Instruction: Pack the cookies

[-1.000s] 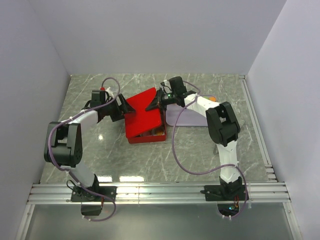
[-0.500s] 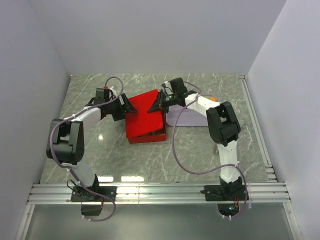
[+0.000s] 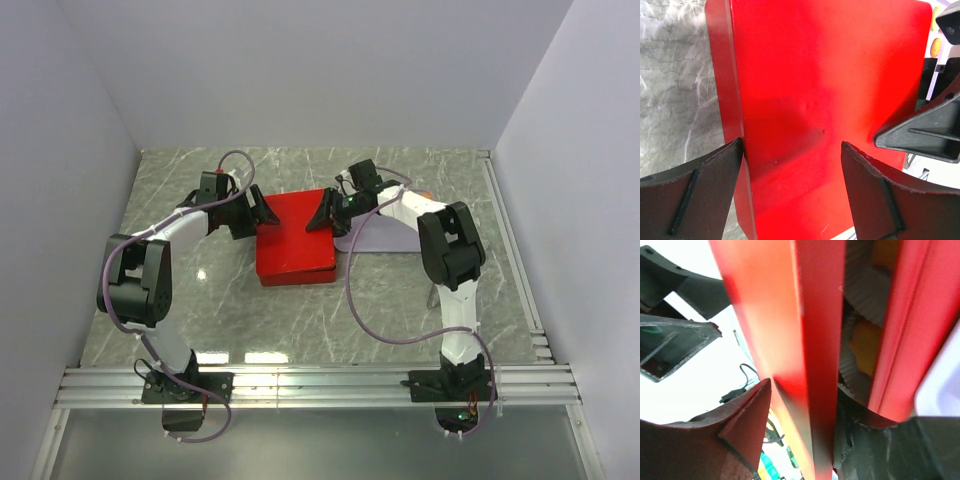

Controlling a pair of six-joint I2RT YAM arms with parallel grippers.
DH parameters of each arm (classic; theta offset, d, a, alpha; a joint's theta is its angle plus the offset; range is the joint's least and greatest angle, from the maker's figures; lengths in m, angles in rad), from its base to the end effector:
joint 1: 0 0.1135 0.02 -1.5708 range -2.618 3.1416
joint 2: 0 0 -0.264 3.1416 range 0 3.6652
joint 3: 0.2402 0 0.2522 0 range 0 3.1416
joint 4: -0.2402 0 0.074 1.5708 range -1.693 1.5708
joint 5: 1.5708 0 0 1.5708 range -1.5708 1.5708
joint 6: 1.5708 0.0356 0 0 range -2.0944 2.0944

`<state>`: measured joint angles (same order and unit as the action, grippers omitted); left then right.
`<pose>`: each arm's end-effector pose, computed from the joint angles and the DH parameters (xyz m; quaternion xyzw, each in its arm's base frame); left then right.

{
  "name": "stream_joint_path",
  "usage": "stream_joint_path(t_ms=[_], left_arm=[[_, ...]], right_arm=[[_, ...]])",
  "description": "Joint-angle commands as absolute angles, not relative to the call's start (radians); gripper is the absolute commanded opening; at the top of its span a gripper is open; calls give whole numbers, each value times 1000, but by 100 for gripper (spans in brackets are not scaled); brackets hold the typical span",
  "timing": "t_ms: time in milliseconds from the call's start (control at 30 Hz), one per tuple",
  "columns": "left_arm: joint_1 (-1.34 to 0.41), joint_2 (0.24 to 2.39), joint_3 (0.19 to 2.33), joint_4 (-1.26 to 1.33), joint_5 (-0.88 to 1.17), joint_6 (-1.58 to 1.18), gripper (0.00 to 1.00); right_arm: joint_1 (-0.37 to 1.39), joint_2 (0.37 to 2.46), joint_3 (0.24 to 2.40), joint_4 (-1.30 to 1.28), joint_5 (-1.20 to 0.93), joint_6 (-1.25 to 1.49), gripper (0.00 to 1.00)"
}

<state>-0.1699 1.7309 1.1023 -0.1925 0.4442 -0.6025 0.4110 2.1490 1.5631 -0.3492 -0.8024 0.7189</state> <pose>0.3599 -0.0773 0.2009 -0.1160 0.9039 -0.3244 0.2536 0.4116 0.2073 0.1697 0.0135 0.8829 0.4673 0.0444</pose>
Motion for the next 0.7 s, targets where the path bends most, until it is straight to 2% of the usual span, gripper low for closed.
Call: stream_joint_path(t_ms=[0,133,667], left_arm=[[-187,1732,1147,-179,446,-600,84],[-196,1733,1147,-176,440,-606,84],[-236,1741,1167,-187,403,-637,84]], right_arm=[[390,2076,1588,-458,-753,644,56],[371,2045,1595,-526,-707,589,62],[288,1945,1531,-635,-641,476,63]])
